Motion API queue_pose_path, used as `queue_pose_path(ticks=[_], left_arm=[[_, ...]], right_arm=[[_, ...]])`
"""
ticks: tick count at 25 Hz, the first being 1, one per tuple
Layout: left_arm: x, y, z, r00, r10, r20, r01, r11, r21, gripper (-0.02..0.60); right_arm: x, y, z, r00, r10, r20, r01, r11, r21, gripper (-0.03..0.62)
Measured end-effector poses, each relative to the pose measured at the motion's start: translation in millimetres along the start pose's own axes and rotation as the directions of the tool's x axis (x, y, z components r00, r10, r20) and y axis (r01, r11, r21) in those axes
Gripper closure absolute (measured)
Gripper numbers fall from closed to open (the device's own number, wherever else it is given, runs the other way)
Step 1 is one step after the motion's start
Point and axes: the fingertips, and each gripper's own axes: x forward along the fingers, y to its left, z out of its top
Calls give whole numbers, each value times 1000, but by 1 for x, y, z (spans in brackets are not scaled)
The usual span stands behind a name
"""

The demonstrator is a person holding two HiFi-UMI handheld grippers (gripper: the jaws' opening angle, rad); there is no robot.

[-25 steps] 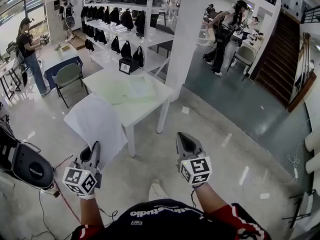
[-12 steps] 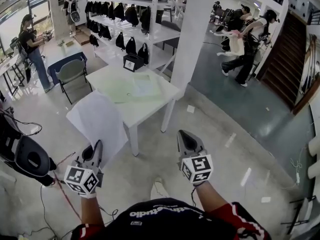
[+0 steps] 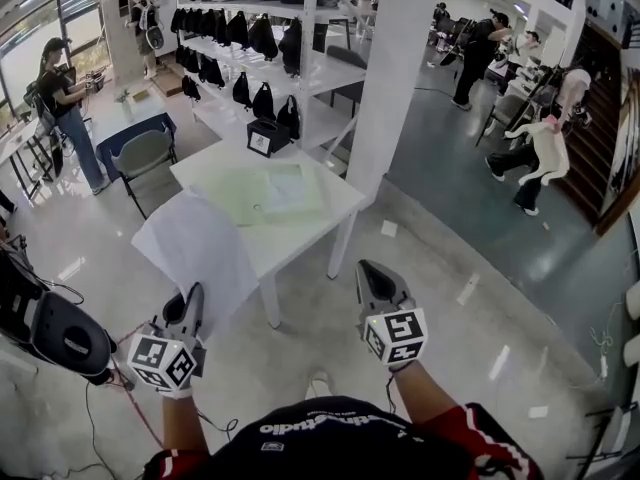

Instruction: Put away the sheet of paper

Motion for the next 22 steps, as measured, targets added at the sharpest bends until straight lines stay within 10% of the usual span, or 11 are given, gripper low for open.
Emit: queue_pose_path(ticks=[22], left_arm=[[162,10,5,998,42,-55,-39,998,56,577]], right_arm=[[133,-108,-15,997,75,14,-75,995,67,591]])
